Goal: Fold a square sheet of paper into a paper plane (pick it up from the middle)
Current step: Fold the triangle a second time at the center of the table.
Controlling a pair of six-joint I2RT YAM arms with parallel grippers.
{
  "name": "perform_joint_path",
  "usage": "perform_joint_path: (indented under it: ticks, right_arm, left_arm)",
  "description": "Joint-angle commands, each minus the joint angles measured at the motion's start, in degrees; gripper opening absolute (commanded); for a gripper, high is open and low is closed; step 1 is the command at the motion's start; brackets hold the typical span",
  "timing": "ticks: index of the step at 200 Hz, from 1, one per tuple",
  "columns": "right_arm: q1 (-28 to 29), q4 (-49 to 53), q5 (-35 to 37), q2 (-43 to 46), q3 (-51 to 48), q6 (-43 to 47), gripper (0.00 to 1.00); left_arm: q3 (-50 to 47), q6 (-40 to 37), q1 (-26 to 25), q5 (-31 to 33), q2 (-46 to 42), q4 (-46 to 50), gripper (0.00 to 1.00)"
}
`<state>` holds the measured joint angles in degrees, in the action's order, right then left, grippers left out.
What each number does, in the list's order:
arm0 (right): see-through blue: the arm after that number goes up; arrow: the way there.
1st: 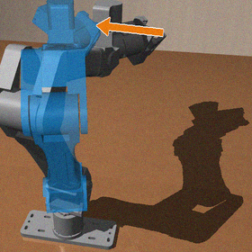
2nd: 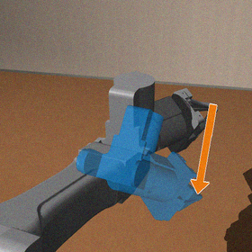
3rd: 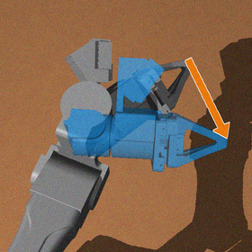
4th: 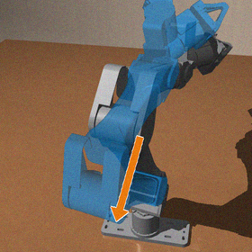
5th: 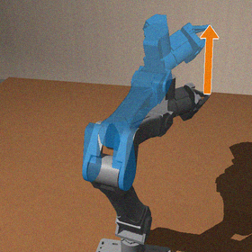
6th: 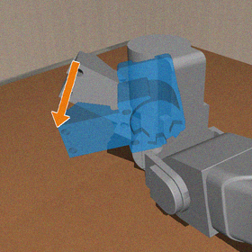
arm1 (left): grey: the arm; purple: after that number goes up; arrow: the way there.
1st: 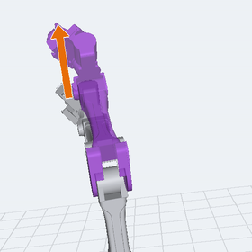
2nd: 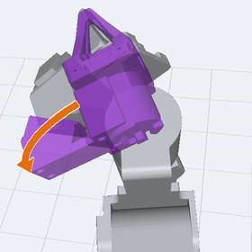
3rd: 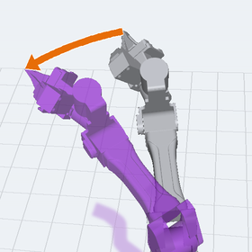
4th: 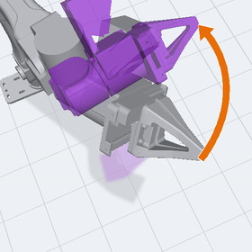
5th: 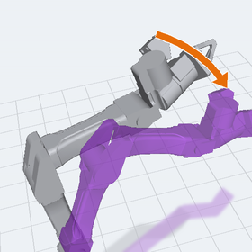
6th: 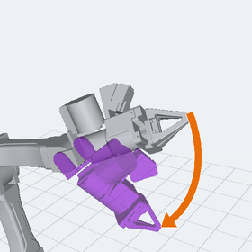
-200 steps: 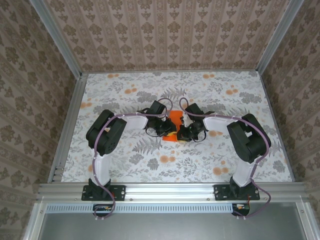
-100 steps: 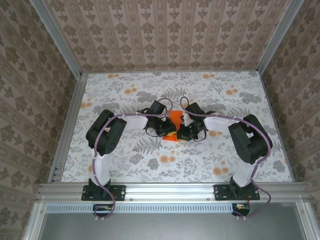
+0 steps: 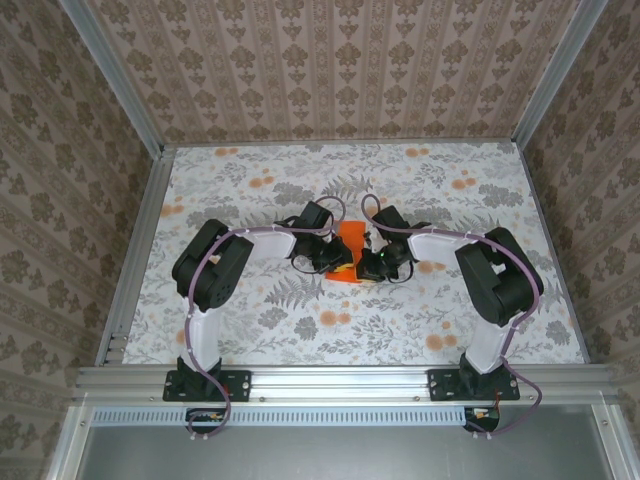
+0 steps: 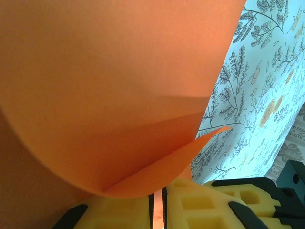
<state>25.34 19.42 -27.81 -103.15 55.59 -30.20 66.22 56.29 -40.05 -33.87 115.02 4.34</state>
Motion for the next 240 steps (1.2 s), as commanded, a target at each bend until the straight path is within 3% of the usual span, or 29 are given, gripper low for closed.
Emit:
perform_joint_path:
  ticks: [1,89,240]
  right_arm:
    - [-0.6,2.5,1.5,-0.5,-1.7,0.4,0.07]
    - [-1.8,-0.1,-6.0,5.8,-1.4,-0.2,0.1]
    - [-1.9,4.7,-5.3,-1.8,-0.1,3.7,0.1]
  left_arm:
    - [-0.2,-0.2,0.3,1.3,1.1,2.2,0.15]
    - [-0.4,-0.3,0.5,1.3,1.0,2.0,0.15]
    - [-1.1,0.2,0.5,1.5,0.7,1.6,0.14]
